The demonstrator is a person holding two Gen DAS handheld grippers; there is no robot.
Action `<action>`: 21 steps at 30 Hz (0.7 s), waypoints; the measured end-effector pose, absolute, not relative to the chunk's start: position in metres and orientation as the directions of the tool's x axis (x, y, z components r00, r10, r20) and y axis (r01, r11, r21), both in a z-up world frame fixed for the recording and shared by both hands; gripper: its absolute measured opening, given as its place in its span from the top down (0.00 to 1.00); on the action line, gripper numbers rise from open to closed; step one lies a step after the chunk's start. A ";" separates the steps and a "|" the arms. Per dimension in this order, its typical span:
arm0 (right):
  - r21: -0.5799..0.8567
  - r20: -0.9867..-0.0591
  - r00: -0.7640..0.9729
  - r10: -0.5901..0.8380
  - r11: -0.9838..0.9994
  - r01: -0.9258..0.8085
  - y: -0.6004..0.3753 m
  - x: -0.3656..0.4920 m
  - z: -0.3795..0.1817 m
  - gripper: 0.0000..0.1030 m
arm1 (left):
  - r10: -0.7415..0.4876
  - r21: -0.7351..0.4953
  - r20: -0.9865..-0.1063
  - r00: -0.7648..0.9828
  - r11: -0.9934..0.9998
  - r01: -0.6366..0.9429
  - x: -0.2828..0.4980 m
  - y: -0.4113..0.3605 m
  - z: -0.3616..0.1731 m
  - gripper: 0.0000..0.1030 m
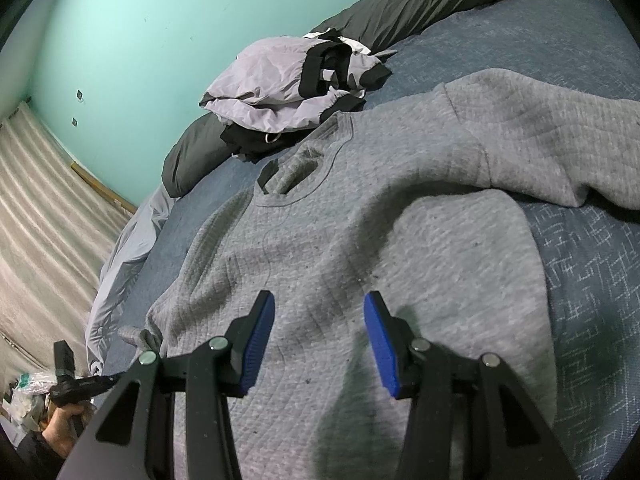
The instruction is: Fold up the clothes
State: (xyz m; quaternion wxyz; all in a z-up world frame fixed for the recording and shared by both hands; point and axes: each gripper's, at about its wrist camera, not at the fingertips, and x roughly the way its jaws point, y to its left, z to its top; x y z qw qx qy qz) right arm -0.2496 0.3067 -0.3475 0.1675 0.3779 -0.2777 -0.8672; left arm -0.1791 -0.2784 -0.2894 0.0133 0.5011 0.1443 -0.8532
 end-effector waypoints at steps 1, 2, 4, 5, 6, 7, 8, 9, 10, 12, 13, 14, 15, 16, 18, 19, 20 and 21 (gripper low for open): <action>0.609 -0.561 -0.659 -0.500 -0.789 0.080 0.307 -0.250 -0.347 0.54 | 0.104 -0.217 -0.857 -0.504 -0.961 0.171 -0.177 -0.281 -0.283 0.92; 0.611 -0.560 -0.660 -0.501 -0.788 0.079 0.308 -0.249 -0.347 0.54 | 0.084 -0.201 -0.854 -0.513 -0.964 0.175 -0.174 -0.286 -0.276 0.92; 0.613 -0.559 -0.661 -0.502 -0.786 0.079 0.308 -0.249 -0.347 0.54 | 0.034 -0.162 -0.850 -0.526 -0.967 0.199 -0.167 -0.301 -0.261 0.93; 0.614 -0.558 -0.661 -0.502 -0.785 0.079 0.308 -0.249 -0.347 0.54 | 0.007 -0.141 -0.849 -0.528 -0.967 0.214 -0.167 -0.308 -0.256 0.93; 0.615 -0.557 -0.661 -0.503 -0.785 0.079 0.308 -0.249 -0.347 0.54 | -0.025 -0.116 -0.851 -0.525 -0.966 0.233 -0.170 -0.315 -0.253 0.93; 0.615 -0.556 -0.662 -0.503 -0.784 0.079 0.308 -0.248 -0.347 0.54 | -0.060 -0.090 -0.851 -0.522 -0.962 0.258 -0.169 -0.325 -0.249 0.93; 0.616 -0.555 -0.662 -0.503 -0.784 0.080 0.308 -0.248 -0.347 0.54 | -0.096 -0.064 -0.850 -0.517 -0.957 0.282 -0.168 -0.335 -0.245 0.93; 0.616 -0.554 -0.663 -0.504 -0.784 0.080 0.308 -0.248 -0.346 0.54 | -0.135 -0.032 -0.850 -0.510 -0.952 0.305 -0.169 -0.344 -0.242 0.93; 0.616 -0.553 -0.663 -0.504 -0.783 0.081 0.308 -0.248 -0.346 0.54 | -0.179 0.010 -0.850 -0.496 -0.946 0.325 -0.172 -0.351 -0.241 0.93; 0.615 -0.552 -0.665 -0.503 -0.784 0.082 0.309 -0.248 -0.346 0.54 | -0.238 0.069 -0.859 -0.453 -0.931 0.357 -0.177 -0.368 -0.245 0.93; 0.615 -0.552 -0.666 -0.502 -0.784 0.081 0.309 -0.248 -0.346 0.54 | -0.259 0.093 -0.866 -0.428 -0.924 0.372 -0.180 -0.377 -0.249 0.93; 0.614 -0.553 -0.665 -0.501 -0.785 0.081 0.309 -0.248 -0.346 0.54 | -0.278 0.118 -0.873 -0.400 -0.918 0.378 -0.184 -0.385 -0.255 0.93; 0.613 -0.554 -0.664 -0.501 -0.786 0.081 0.308 -0.248 -0.346 0.54 | -0.288 0.141 -0.881 -0.375 -0.918 0.372 -0.191 -0.388 -0.265 0.93; 0.612 -0.556 -0.663 -0.501 -0.787 0.081 0.308 -0.248 -0.346 0.54 | -0.293 0.155 -0.886 -0.359 -0.918 0.366 -0.195 -0.390 -0.271 0.93; 0.607 -0.561 -0.660 -0.500 -0.791 0.083 0.306 -0.248 -0.347 0.54 | -0.302 0.178 -0.894 -0.330 -0.916 0.358 -0.203 -0.393 -0.283 0.91; 0.604 -0.562 -0.660 -0.499 -0.792 0.084 0.306 -0.249 -0.347 0.54 | -0.301 0.173 -0.896 -0.326 -0.913 0.369 -0.207 -0.394 -0.286 0.90; 0.603 -0.563 -0.660 -0.498 -0.793 0.084 0.306 -0.249 -0.347 0.54 | -0.296 0.158 -0.897 -0.330 -0.909 0.385 -0.209 -0.396 -0.286 0.90; 0.602 -0.563 -0.660 -0.497 -0.794 0.084 0.307 -0.249 -0.347 0.54 | -0.291 0.144 -0.897 -0.334 -0.905 0.400 -0.212 -0.399 -0.286 0.90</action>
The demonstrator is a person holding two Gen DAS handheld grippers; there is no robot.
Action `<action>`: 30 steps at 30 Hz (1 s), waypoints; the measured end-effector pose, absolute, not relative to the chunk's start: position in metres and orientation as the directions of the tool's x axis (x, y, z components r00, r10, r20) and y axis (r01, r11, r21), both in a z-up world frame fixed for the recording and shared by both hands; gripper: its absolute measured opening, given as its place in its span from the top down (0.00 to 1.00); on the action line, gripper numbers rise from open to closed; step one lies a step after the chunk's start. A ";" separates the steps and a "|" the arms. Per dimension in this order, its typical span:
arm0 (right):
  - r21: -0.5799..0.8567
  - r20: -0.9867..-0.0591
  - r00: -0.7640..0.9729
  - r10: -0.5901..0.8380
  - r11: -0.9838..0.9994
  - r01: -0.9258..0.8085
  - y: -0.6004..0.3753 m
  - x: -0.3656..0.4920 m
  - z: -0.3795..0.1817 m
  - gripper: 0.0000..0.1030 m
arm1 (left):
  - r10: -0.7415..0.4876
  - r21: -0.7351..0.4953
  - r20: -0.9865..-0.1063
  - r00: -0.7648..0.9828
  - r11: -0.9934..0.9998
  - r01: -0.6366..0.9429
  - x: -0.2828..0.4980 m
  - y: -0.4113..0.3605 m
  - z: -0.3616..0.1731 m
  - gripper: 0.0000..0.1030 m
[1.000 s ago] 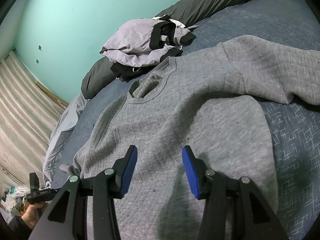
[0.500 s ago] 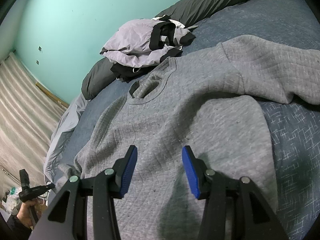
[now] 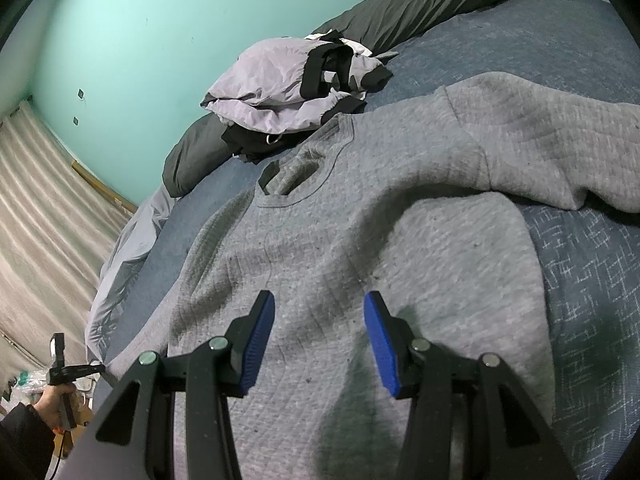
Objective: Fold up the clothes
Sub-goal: 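Open the left gripper and smooth the sweatshirt near the collar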
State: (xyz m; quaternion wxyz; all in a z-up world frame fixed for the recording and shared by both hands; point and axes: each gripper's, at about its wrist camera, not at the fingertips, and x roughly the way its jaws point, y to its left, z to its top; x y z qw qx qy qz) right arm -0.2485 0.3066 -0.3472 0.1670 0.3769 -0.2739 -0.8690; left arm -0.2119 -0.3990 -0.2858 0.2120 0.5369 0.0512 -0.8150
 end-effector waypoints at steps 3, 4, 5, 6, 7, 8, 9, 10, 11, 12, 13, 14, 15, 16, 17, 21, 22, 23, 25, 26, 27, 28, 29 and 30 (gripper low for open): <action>0.599 -0.571 -0.655 -0.494 -0.797 0.079 0.307 -0.250 -0.348 0.54 | -0.278 0.111 -0.891 -0.360 -0.901 0.420 -0.217 -0.397 -0.281 0.84; 0.600 -0.575 -0.651 -0.496 -0.796 0.078 0.307 -0.251 -0.347 0.54 | -0.271 0.100 -0.886 -0.376 -0.904 0.416 -0.219 -0.393 -0.278 0.83; 0.600 -0.576 -0.647 -0.499 -0.796 0.079 0.307 -0.251 -0.347 0.54 | -0.256 0.083 -0.882 -0.396 -0.911 0.403 -0.222 -0.386 -0.273 0.81; 0.599 -0.577 -0.645 -0.501 -0.796 0.083 0.306 -0.251 -0.345 0.54 | -0.236 0.064 -0.878 -0.416 -0.920 0.387 -0.225 -0.379 -0.269 0.79; 0.594 -0.576 -0.646 -0.500 -0.799 0.089 0.306 -0.250 -0.342 0.54 | -0.207 0.040 -0.876 -0.435 -0.931 0.364 -0.229 -0.372 -0.267 0.78; 0.589 -0.576 -0.647 -0.499 -0.802 0.094 0.306 -0.250 -0.339 0.54 | -0.172 0.013 -0.873 -0.455 -0.943 0.332 -0.235 -0.363 -0.264 0.76; 0.584 -0.577 -0.647 -0.499 -0.806 0.101 0.307 -0.250 -0.336 0.51 | -0.130 -0.016 -0.870 -0.476 -0.957 0.289 -0.243 -0.349 -0.261 0.71; 0.577 -0.578 -0.647 -0.497 -0.810 0.106 0.308 -0.250 -0.333 0.47 | -0.097 -0.032 -0.868 -0.488 -0.968 0.250 -0.251 -0.337 -0.259 0.68; 0.570 -0.579 -0.648 -0.494 -0.814 0.111 0.309 -0.250 -0.330 0.43 | -0.063 -0.047 -0.865 -0.498 -0.978 0.205 -0.261 -0.323 -0.257 0.66; 0.561 -0.582 -0.648 -0.491 -0.819 0.116 0.310 -0.251 -0.326 0.43 | -0.028 -0.062 -0.862 -0.506 -0.985 0.159 -0.271 -0.309 -0.256 0.65; 0.548 -0.589 -0.645 -0.486 -0.828 0.124 0.313 -0.254 -0.321 0.43 | 0.007 -0.075 -0.859 -0.512 -0.991 0.113 -0.282 -0.294 -0.255 0.65; 0.527 -0.600 -0.641 -0.479 -0.839 0.133 0.314 -0.257 -0.316 0.43 | 0.038 -0.086 -0.857 -0.515 -0.994 0.069 -0.294 -0.276 -0.255 0.65; 0.493 -0.620 -0.632 -0.465 -0.857 0.147 0.315 -0.265 -0.311 0.42 | 0.069 -0.097 -0.854 -0.515 -0.995 0.028 -0.306 -0.261 -0.255 0.65; 0.456 -0.644 -0.618 -0.451 -0.875 0.163 0.316 -0.275 -0.306 0.42 | 0.095 -0.108 -0.853 -0.512 -0.994 -0.005 -0.317 -0.248 -0.255 0.65; 0.422 -0.667 -0.604 -0.436 -0.889 0.176 0.317 -0.285 -0.302 0.41 | 0.117 -0.116 -0.852 -0.510 -0.993 -0.035 -0.327 -0.232 -0.256 0.65; 0.327 -0.738 -0.552 -0.388 -0.921 0.210 0.329 -0.335 -0.287 0.38 | 0.194 -0.138 -0.850 -0.490 -0.979 -0.147 -0.374 -0.173 -0.263 0.65; 0.305 -0.752 -0.542 -0.375 -0.927 0.219 0.332 -0.347 -0.285 0.37 | 0.211 -0.144 -0.851 -0.481 -0.974 -0.172 -0.386 -0.159 -0.264 0.65; 0.278 -0.766 -0.534 -0.357 -0.934 0.225 0.336 -0.358 -0.283 0.36 | 0.225 -0.148 -0.853 -0.472 -0.969 -0.196 -0.397 -0.146 -0.267 0.65; 0.226 -0.793 -0.518 -0.320 -0.945 0.238 0.343 -0.381 -0.281 0.36 | 0.242 -0.149 -0.857 -0.455 -0.961 -0.232 -0.416 -0.124 -0.273 0.65; 0.206 -0.805 -0.508 -0.308 -0.947 0.248 0.346 -0.392 -0.282 0.36 | 0.249 -0.149 -0.861 -0.444 -0.957 -0.247 -0.425 -0.114 -0.276 0.65; 0.185 -0.816 -0.497 -0.295 -0.948 0.258 0.347 -0.403 -0.282 0.36 | 0.254 -0.149 -0.864 -0.435 -0.954 -0.260 -0.434 -0.105 -0.280 0.65; 0.165 -0.829 -0.484 -0.282 -0.949 0.270 0.347 -0.414 -0.284 0.36 | 0.257 -0.149 -0.867 -0.427 -0.951 -0.270 -0.441 -0.098 -0.284 0.65; 0.146 -0.840 -0.471 -0.269 -0.948 0.281 0.347 -0.424 -0.286 0.36 | 0.262 -0.150 -0.869 -0.420 -0.948 -0.281 -0.447 -0.091 -0.288 0.65; 0.127 -0.850 -0.460 -0.257 -0.947 0.294 0.346 -0.433 -0.287 0.36 | 0.269 -0.153 -0.870 -0.413 -0.944 -0.293 -0.455 -0.085 -0.293 0.65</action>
